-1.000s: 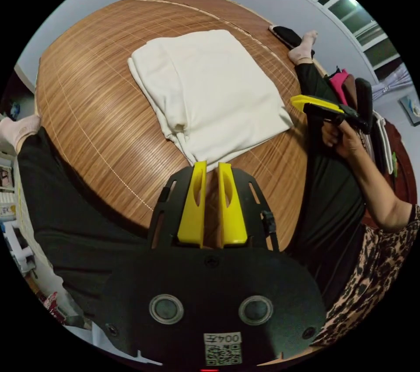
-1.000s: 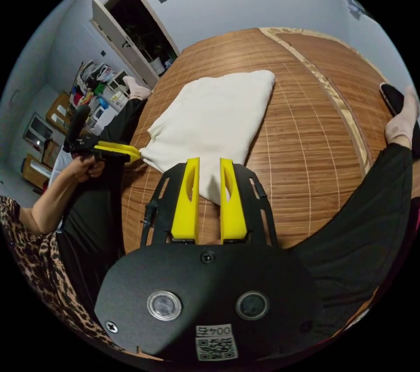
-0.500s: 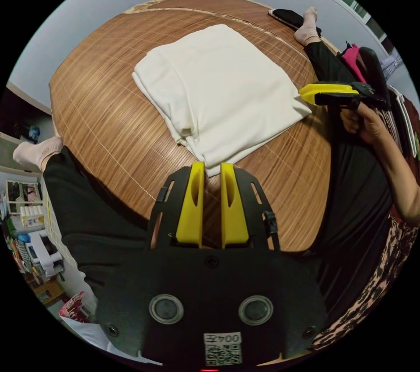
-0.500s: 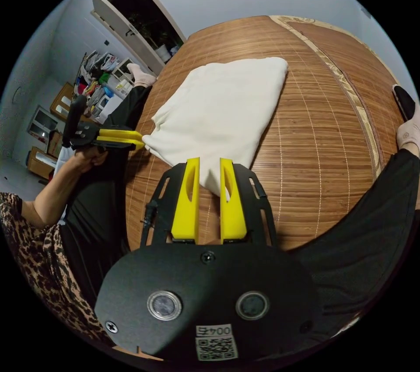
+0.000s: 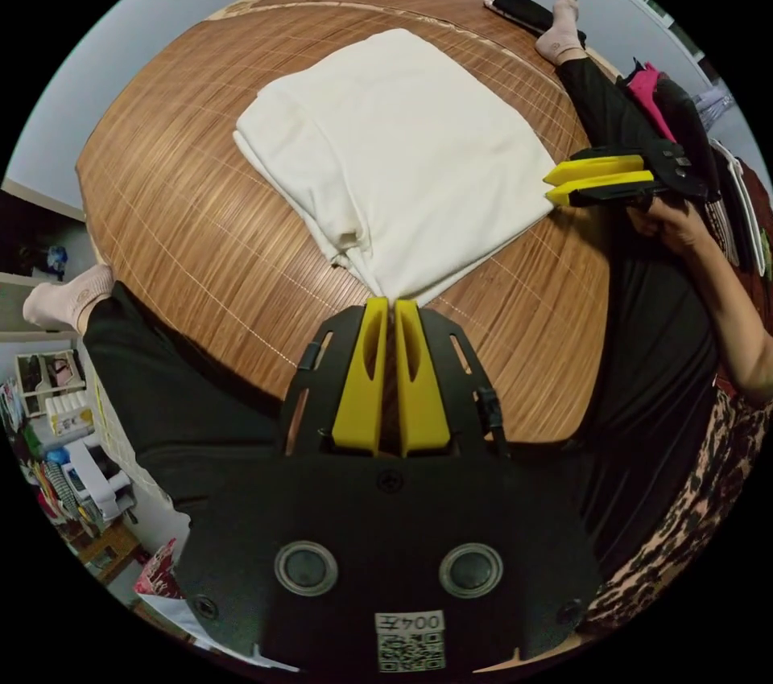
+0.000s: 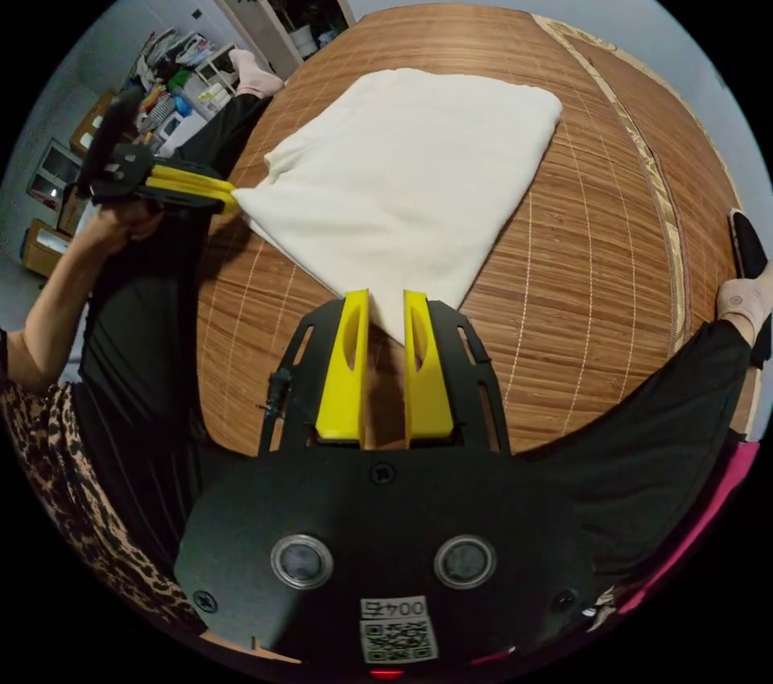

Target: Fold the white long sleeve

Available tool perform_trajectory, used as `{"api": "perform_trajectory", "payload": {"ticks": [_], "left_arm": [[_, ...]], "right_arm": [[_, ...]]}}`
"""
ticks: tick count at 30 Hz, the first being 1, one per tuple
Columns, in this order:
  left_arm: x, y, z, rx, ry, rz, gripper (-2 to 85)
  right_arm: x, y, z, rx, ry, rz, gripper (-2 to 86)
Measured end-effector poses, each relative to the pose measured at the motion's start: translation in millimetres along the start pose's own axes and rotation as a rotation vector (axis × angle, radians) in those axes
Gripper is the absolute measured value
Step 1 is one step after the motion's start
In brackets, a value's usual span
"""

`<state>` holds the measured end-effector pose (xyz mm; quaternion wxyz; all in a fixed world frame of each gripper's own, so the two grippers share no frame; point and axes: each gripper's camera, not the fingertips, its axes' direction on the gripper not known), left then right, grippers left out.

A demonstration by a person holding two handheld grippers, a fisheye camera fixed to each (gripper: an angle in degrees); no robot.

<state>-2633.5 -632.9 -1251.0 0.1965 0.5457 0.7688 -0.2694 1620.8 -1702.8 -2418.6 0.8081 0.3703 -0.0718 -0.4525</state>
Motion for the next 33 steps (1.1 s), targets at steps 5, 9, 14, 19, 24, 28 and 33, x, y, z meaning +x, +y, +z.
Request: {"api": "perform_trajectory", "payload": {"ticks": [5, 9, 14, 19, 24, 28, 33], "left_arm": [[-14, -11, 33, -0.155, 0.073, 0.022, 1.4], [-21, -13, 37, -0.163, 0.097, 0.008, 2.1], [-24, -6, 32, -0.168, 0.100, 0.053, 6.7], [-30, 11, -1, -0.124, 0.071, 0.055, 9.2], [-49, 24, -52, 0.157, 0.085, -0.053, 3.6], [-64, 12, -28, 0.267, 0.139, -0.197, 1.4], [-84, 34, 7, 0.326, 0.117, -0.345, 0.9]], "right_arm": [[-12, -8, 14, -0.075, 0.117, -0.042, 7.5], [-17, -9, 16, -0.081, 0.142, -0.060, 7.5], [-18, -8, 17, -0.084, 0.128, -0.068, 7.8], [-10, -2, 9, -0.077, 0.075, -0.033, 9.7], [-2, 13, -24, 0.111, -0.013, -0.003, 8.0], [-23, -2, -5, 0.093, -0.027, -0.083, 6.5], [-64, -15, 15, 0.135, 0.004, -0.224, 6.8]]}}
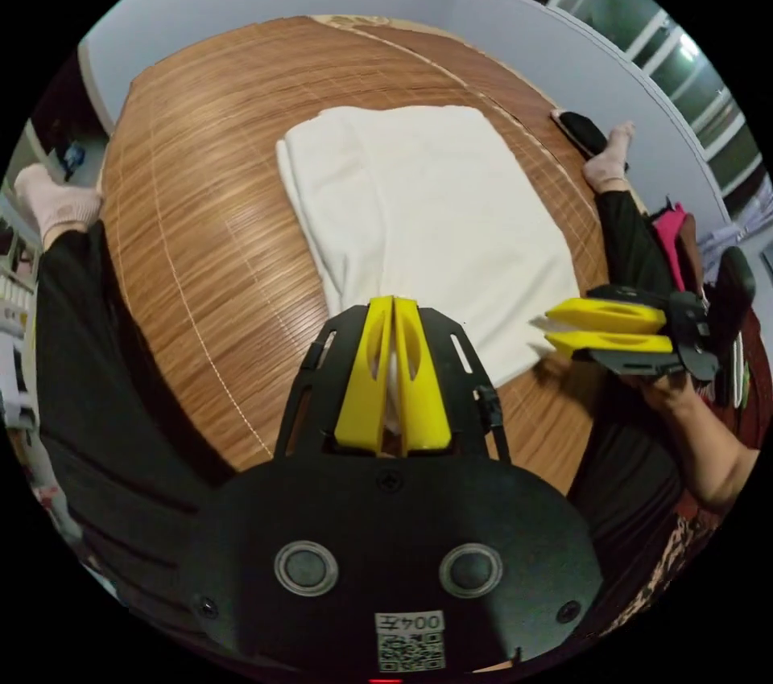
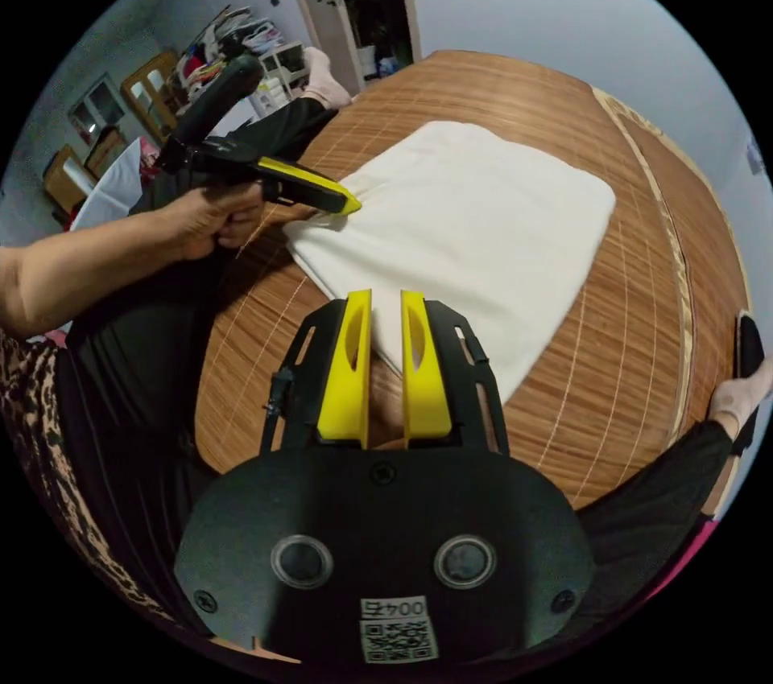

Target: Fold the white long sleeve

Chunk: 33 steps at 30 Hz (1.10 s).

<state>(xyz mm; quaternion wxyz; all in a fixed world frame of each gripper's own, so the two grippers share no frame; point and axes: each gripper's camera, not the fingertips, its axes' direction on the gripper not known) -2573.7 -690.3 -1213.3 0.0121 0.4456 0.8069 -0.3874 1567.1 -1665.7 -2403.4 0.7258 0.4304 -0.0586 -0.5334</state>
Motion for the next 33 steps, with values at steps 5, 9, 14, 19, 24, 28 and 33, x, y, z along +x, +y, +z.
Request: {"api": "perform_trajectory", "payload": {"ticks": [5, 9, 14, 19, 24, 28, 33], "left_arm": [[-23, 17, -10, 0.063, 0.055, 0.010, 0.6], [-39, 23, -13, 0.076, 0.111, -0.020, 0.5], [-55, 32, -21, 0.093, 0.170, -0.056, 0.5], [-54, 37, -26, 0.099, 0.156, -0.056, 0.6], [-54, 42, -29, 0.102, 0.166, -0.056, 0.7], [-52, 46, -30, 0.109, 0.163, -0.058, 0.6], [-50, 50, -33, 0.121, 0.184, -0.078, 0.6]], "right_arm": [[-25, 8, 32, -0.104, 0.061, -0.129, 8.0], [-29, 24, 31, -0.148, 0.101, -0.162, 7.7], [-32, 24, 14, -0.096, 0.069, -0.110, 6.0], [-29, -9, 13, 0.033, -0.055, -0.026, 5.3], [-47, -31, 62, -0.057, -0.094, -0.019, 5.2], [-60, -21, 56, -0.063, -0.055, -0.068, 6.1], [-18, -10, 7, 0.009, -0.001, 0.088, 8.1]]}}
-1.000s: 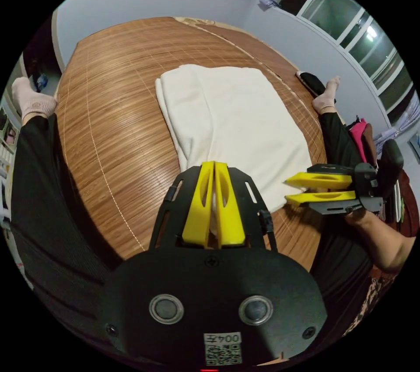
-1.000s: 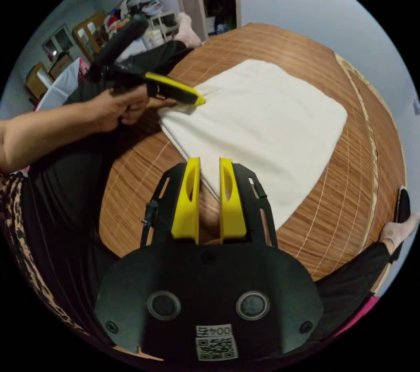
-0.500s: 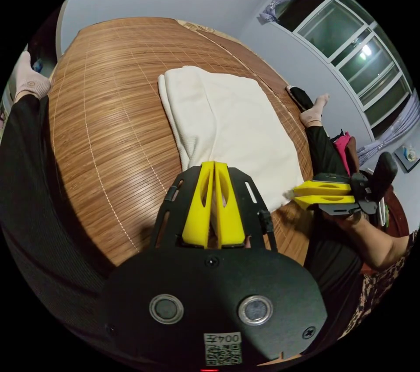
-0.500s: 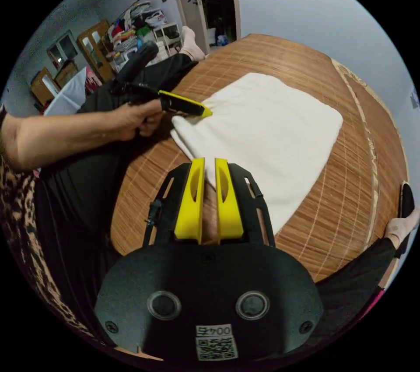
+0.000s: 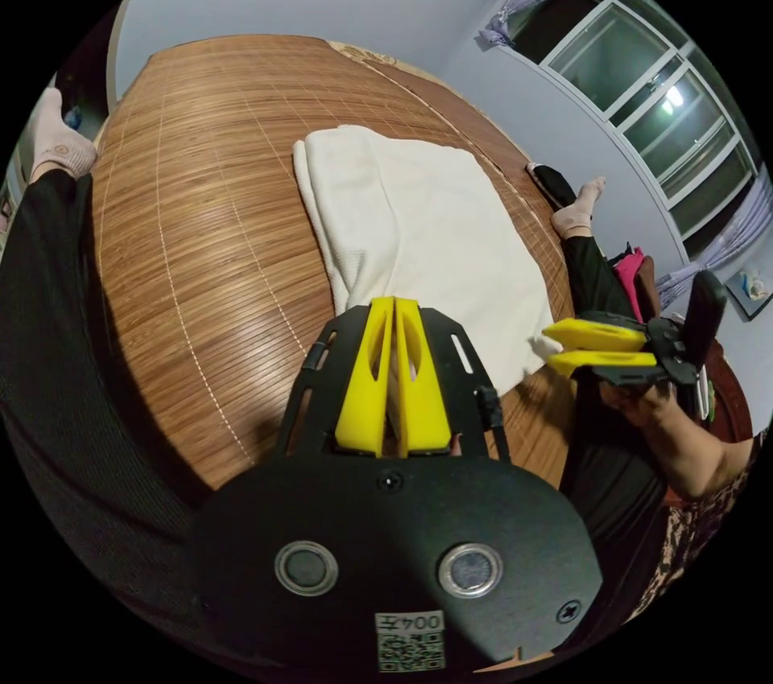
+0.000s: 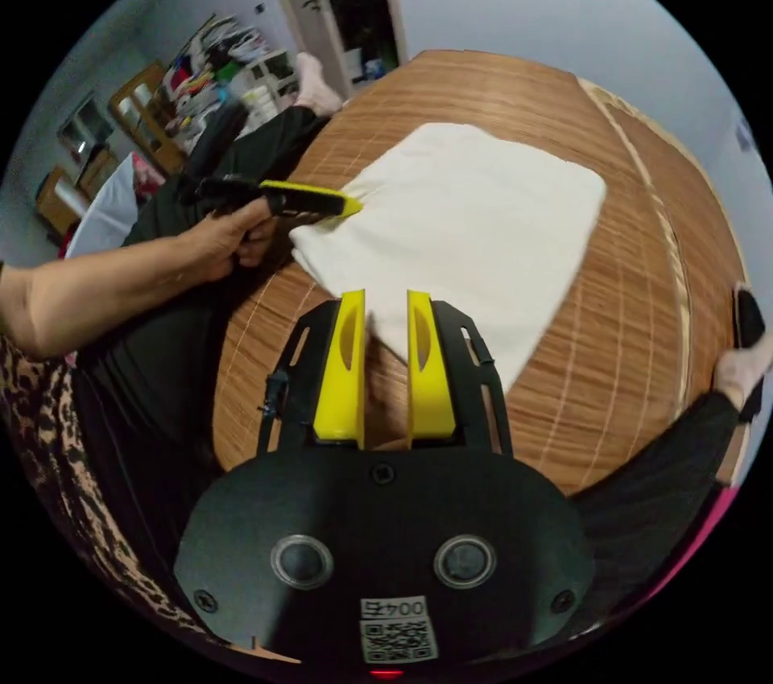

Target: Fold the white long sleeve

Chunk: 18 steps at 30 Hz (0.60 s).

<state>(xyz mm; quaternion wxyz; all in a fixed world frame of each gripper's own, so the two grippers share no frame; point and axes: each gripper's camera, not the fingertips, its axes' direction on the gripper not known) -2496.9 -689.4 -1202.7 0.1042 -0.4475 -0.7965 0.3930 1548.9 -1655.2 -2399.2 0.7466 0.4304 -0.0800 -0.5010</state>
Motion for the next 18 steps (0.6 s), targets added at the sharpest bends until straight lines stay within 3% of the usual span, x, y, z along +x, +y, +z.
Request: {"api": "perform_trajectory", "payload": {"ticks": [5, 7, 11, 13, 18], "left_arm": [[32, 6, -47, 0.123, -0.002, -0.003, 0.4], [52, 6, -44, 0.042, 0.001, 0.020, 0.3], [82, 19, -3, -0.235, -0.205, 0.054, 0.3], [81, 24, 10, -0.285, -0.260, 0.047, 0.3], [60, 29, 11, -0.265, -0.151, -0.057, 0.6]], "right_arm": [[52, 28, -9, 0.003, 0.029, 0.276, 6.7], [53, 28, -7, 0.006, 0.029, 0.305, 6.5], [43, 18, -1, -0.019, 0.071, 0.280, 6.5], [39, 15, 5, -0.059, 0.101, 0.276, 6.6], [27, 7, 26, -0.176, 0.181, 0.233, 7.2]]}}
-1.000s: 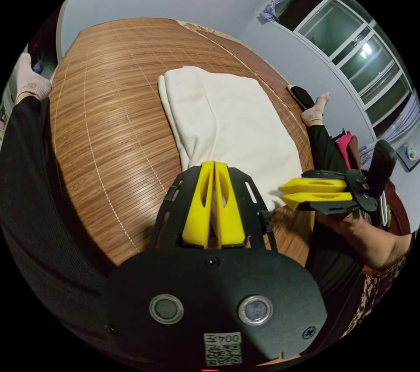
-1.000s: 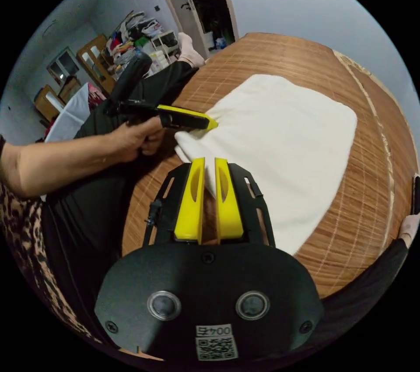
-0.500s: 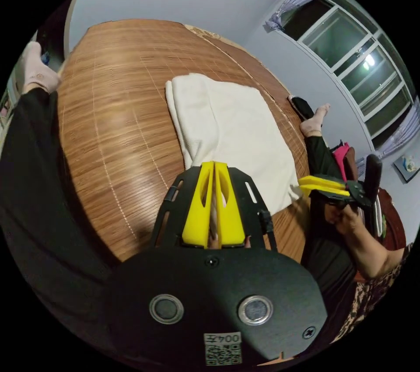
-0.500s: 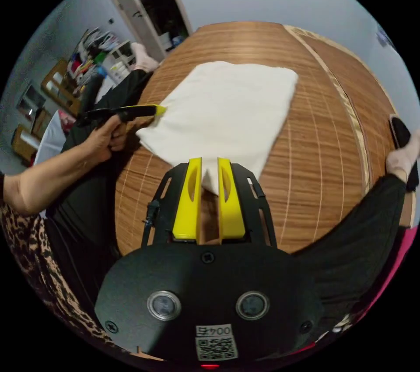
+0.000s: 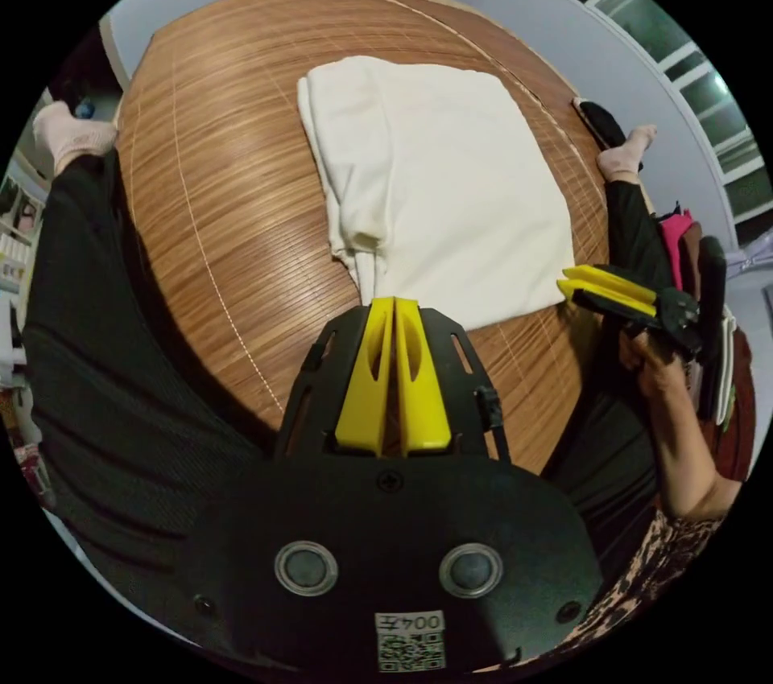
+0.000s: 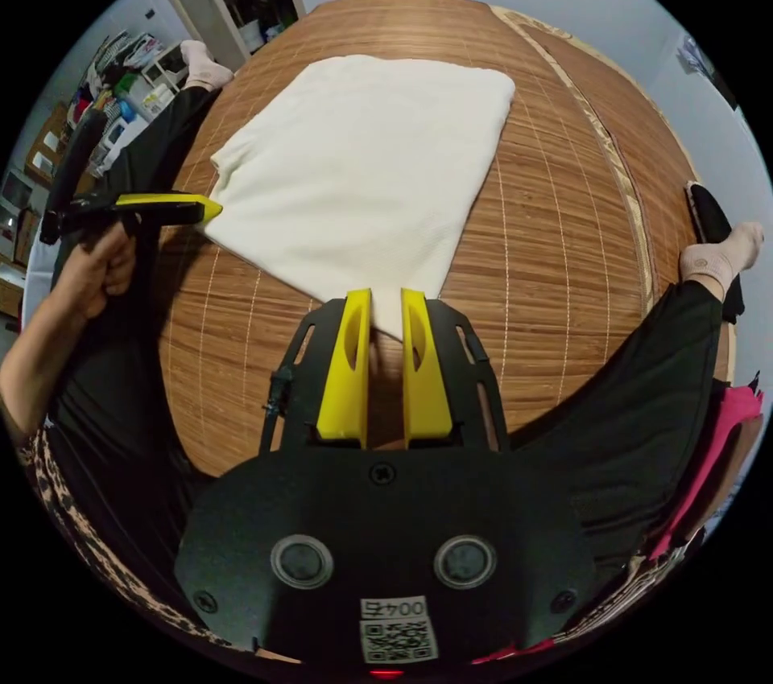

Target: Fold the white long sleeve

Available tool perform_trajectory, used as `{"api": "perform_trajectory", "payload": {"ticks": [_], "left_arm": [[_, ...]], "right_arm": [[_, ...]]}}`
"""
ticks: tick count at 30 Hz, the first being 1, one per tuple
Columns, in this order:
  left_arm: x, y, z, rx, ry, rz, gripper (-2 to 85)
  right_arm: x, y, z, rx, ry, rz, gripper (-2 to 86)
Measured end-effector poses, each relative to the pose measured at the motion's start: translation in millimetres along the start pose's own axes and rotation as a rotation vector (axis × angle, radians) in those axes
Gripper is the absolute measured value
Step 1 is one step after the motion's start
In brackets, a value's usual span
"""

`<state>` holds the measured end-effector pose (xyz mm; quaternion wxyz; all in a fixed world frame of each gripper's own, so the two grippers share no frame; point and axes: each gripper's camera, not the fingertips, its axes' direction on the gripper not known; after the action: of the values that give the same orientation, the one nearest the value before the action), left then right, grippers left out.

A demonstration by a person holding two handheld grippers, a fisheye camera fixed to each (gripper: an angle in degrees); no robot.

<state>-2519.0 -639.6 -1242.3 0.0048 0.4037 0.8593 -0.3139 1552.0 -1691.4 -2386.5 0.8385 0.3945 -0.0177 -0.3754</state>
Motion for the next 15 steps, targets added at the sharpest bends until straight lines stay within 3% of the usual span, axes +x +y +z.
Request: {"api": "perform_trajectory", "payload": {"ticks": [4, 10, 15], "left_arm": [[-10, 7, -9, 0.023, 0.069, -0.051, 0.6], [12, 25, -63, 0.341, 0.061, 0.013, 1.0], [28, -11, -41, 0.344, 0.001, 0.050, 2.4]], "right_arm": [[6, 0, -6, 0.009, -0.046, 0.019, 7.7], [20, 12, -39, 0.204, -0.091, 0.066, 8.1], [23, -3, -30, 0.192, -0.058, 0.051, 8.3]]}}
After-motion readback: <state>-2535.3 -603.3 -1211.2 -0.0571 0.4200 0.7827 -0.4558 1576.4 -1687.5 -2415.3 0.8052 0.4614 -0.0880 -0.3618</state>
